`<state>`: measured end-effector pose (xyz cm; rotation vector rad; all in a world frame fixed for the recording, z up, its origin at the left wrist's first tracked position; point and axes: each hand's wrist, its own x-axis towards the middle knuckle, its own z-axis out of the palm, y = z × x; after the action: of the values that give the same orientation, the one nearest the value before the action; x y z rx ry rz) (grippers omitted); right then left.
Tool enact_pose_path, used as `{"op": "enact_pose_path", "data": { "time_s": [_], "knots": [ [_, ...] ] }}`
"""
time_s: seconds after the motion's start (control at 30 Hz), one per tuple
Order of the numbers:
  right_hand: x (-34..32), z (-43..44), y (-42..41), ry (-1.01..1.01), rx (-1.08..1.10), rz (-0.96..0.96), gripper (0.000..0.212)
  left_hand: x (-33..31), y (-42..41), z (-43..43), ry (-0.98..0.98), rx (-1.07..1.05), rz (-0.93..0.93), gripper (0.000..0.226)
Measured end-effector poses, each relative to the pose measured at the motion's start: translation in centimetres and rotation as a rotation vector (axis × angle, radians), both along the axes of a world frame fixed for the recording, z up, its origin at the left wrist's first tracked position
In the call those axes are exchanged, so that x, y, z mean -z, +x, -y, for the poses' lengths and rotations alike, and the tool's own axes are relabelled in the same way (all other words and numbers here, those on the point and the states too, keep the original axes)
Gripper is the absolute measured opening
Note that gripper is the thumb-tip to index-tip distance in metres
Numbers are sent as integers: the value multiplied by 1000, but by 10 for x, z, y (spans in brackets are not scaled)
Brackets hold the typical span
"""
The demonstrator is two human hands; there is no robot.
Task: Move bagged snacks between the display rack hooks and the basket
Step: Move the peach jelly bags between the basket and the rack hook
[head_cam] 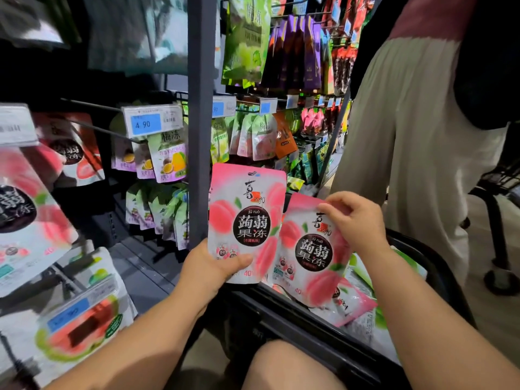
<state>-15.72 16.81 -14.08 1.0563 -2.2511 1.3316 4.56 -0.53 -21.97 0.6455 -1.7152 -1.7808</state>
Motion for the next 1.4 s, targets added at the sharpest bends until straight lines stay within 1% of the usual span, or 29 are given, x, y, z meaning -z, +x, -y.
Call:
{"op": "enact_pose_path", "data": {
  "time_s": [0.07, 0.13, 0.2, 0.27, 0.3, 0.33, 0.4, 0.43, 0.5, 0.57, 0.6, 0.63, 0.67, 0.73, 0.8, 0.87, 0.93, 1.0, 1.1, 1.17, 1.2, 1.27, 1.37, 1.4],
  "knots": [
    [6, -2, 2, -123, 57, 45, 24, 0, 0, 1, 4, 1, 2, 41],
    [17, -5, 2, -207, 62, 194, 35, 0, 2, 2, 4, -3, -1, 39],
    [33, -7, -1, -248, -6, 453, 59, 1, 1, 2, 12, 5, -8, 43],
    [47, -8, -5, -314, -127, 721, 92, 1, 0, 2, 33, 13, -17, 49],
    [52, -10, -9, -315, -195, 823, 104, 2, 0, 2, 42, 15, -25, 53],
    [56, -12, -11, -266, -267, 890, 105, 3, -1, 2, 48, 17, -35, 57],
    [63, -18, -12, -53, -420, 968, 89, 4, -1, 1, 52, 13, -53, 61],
    [68, -20, -10, 60, -449, 988, 86, 3, 0, 1, 50, 6, -56, 61],
    [77, -22, -9, 214, -430, 980, 83, 3, 1, 4, 46, -6, -58, 57],
    [80, -19, -7, 241, -429, 964, 66, 0, 3, 6, 52, -25, -59, 52],
    [79, -17, -6, 221, -431, 962, 59, -1, 4, 8, 51, -39, -61, 52],
    [76, -15, -4, 192, -437, 955, 57, -3, 6, 10, 51, -57, -57, 53],
    [72, -13, -2, 164, -455, 937, 60, -6, 8, 12, 56, -71, -62, 52],
    [63, -8, 2, 108, -506, 884, 65, -14, 15, 18, 51, -109, -64, 42],
    [51, -1, 6, 10, -493, 848, 69, -25, 21, 26, 7, -159, -58, 34],
    [38, 10, 14, -75, -494, 833, 65, -37, 29, 35, -36, -187, -59, 27],
    [24, 26, 25, -90, -555, 828, 57, -47, 40, 44, -69, -197, -69, 21],
    [14, 45, 40, -78, -615, 812, 49, -53, 55, 50, -103, -197, -52, 24],
    [6, 72, 66, -61, -677, 805, 37, -56, 86, 59, -170, -213, 28, 31],
    [6, 92, 86, -31, -745, 789, 30, -53, 109, 64, -150, -229, 41, 37],
    [8, 101, 95, -13, -771, 784, 30, -52, 120, 65, -116, -240, 44, 43],
    [13, 120, 112, 2, -803, 797, 38, -51, 144, 66, -88, -285, 60, 50],
    [21, 143, 134, 65, -874, 814, 54, -44, 181, 69, -155, -378, 126, 38],
    [23, 149, 142, 87, -889, 820, 55, -39, 196, 70, -158, -412, 147, 40]
  ]
}}
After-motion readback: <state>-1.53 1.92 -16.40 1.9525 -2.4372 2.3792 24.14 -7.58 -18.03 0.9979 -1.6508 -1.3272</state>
